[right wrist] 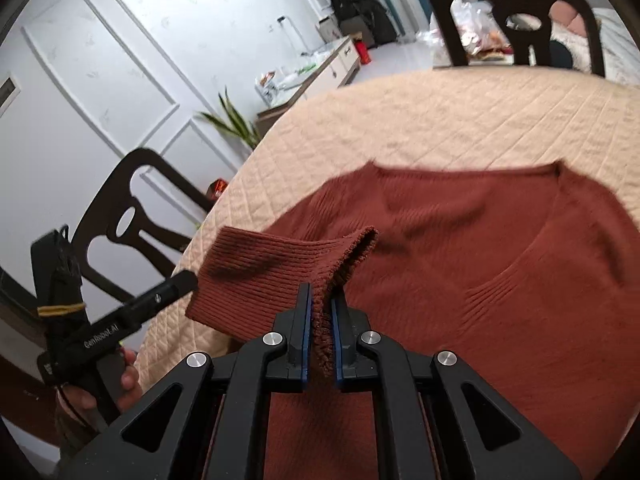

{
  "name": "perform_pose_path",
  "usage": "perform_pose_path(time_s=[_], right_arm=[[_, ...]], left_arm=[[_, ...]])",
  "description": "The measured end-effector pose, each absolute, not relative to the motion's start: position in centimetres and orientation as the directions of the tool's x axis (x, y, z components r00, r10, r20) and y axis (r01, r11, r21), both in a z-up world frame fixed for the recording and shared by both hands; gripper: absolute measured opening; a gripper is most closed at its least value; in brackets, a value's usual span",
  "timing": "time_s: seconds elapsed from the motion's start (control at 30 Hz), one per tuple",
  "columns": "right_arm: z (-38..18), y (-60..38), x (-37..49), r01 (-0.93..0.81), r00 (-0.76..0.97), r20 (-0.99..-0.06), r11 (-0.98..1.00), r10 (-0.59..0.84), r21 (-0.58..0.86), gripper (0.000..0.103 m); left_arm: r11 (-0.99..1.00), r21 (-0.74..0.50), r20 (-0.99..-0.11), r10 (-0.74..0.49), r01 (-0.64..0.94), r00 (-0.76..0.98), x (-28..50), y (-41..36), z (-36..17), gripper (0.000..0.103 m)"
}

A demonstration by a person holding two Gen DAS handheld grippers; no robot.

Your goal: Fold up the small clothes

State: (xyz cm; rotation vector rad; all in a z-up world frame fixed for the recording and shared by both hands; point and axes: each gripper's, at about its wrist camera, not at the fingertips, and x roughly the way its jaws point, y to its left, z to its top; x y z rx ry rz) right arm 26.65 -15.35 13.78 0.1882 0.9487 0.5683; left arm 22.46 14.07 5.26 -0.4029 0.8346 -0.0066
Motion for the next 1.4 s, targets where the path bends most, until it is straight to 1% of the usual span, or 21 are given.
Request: perform_pose_path(time_s=[0.2, 0.4, 0.5, 0.6, 0.7, 0.77, 0.8, 0.9, 1.0, 1.1, 1.17, 1.2, 1.33, 1.4], right_arm=[[14.8, -17.7, 26.6, -0.353, 0.497, -0.710, 0.864, 0.498, 0.358, 0.008], [13.8, -19.0, 27.3, -0.325, 0.493, -0.741, 0.886, 0.456, 0.330, 0.008], [12.7, -18.9, 27.6, -0.325, 0.477, -0.760, 0.892, 0.441, 0.314, 0.008], [11.8, -19.0, 27.8, -0.310, 0.473, -0.782, 0.908, 0.405, 0.283, 0.008], [11.0, -19.3, 28.1, -0.278, 0.470, -0.804, 0.926, 0.364, 0.257, 0.008], [10.7, -19.4, 28.1, -0.264, 0.470, -0.816, 0.936, 0.336, 0.234, 0.011], [10.6, -19.5, 28.1, -0.253, 0.479, -0.824, 0.947, 0.302, 0.199, 0.012], [10.3, -19.6, 28.1, -0.237, 0.487, -0.837, 0.960, 0.248, 0.146, 0.014], [10.3, -20.1, 28.0, -0.227, 0.494, -0.839, 0.965, 0.229, 0.130, 0.021], [11.1, -20.1, 27.3, -0.233, 0.525, -0.820, 0.965, 0.226, 0.117, 0.021], [11.5, -19.6, 26.6, -0.279, 0.525, -0.808, 0.951, 0.267, 0.133, 0.023], [11.3, -19.3, 26.5, -0.287, 0.518, -0.814, 0.950, 0.264, 0.126, 0.024], [10.5, -19.1, 26.3, -0.271, 0.505, -0.833, 0.958, 0.224, 0.093, 0.024], [10.6, -19.8, 26.2, -0.243, 0.504, -0.838, 0.966, 0.208, 0.094, 0.025]], left_arm=[[0.934, -0.316, -0.739, -0.132, -0.168, 0.661, 23.2, 13.3, 5.1, 0.079], [0.953, -0.251, -0.780, -0.096, -0.170, 0.618, 24.2, 12.1, 4.1, 0.079], [0.963, -0.188, -0.806, -0.039, -0.192, 0.591, 24.6, 11.6, 3.4, 0.079], [0.972, -0.130, -0.811, 0.008, -0.193, 0.585, 24.6, 11.2, 3.1, 0.079], [0.974, -0.106, -0.815, 0.030, -0.201, 0.579, 24.6, 11.3, 3.0, 0.079], [0.971, -0.101, -0.820, 0.040, -0.215, 0.571, 24.6, 11.5, 2.8, 0.079], [0.972, -0.095, -0.821, 0.045, -0.215, 0.569, 24.6, 11.5, 2.8, 0.079], [0.972, -0.089, -0.827, 0.049, -0.216, 0.561, 24.6, 11.5, 2.7, 0.079], [0.974, -0.077, -0.831, 0.055, -0.213, 0.553, 24.7, 11.3, 2.7, 0.079], [0.975, -0.057, -0.838, 0.069, -0.213, 0.541, 24.7, 11.2, 2.7, 0.080], [0.974, -0.044, -0.841, 0.083, -0.220, 0.535, 24.5, 11.2, 2.8, 0.080], [0.974, -0.039, -0.842, 0.088, -0.223, 0.532, 24.5, 11.2, 2.8, 0.080], [0.973, 0.023, -0.849, 0.139, -0.229, 0.510, 23.8, 11.1, 2.7, 0.080], [0.973, 0.003, -0.861, 0.120, -0.231, 0.494, 23.5, 11.3, 2.8, 0.080]])
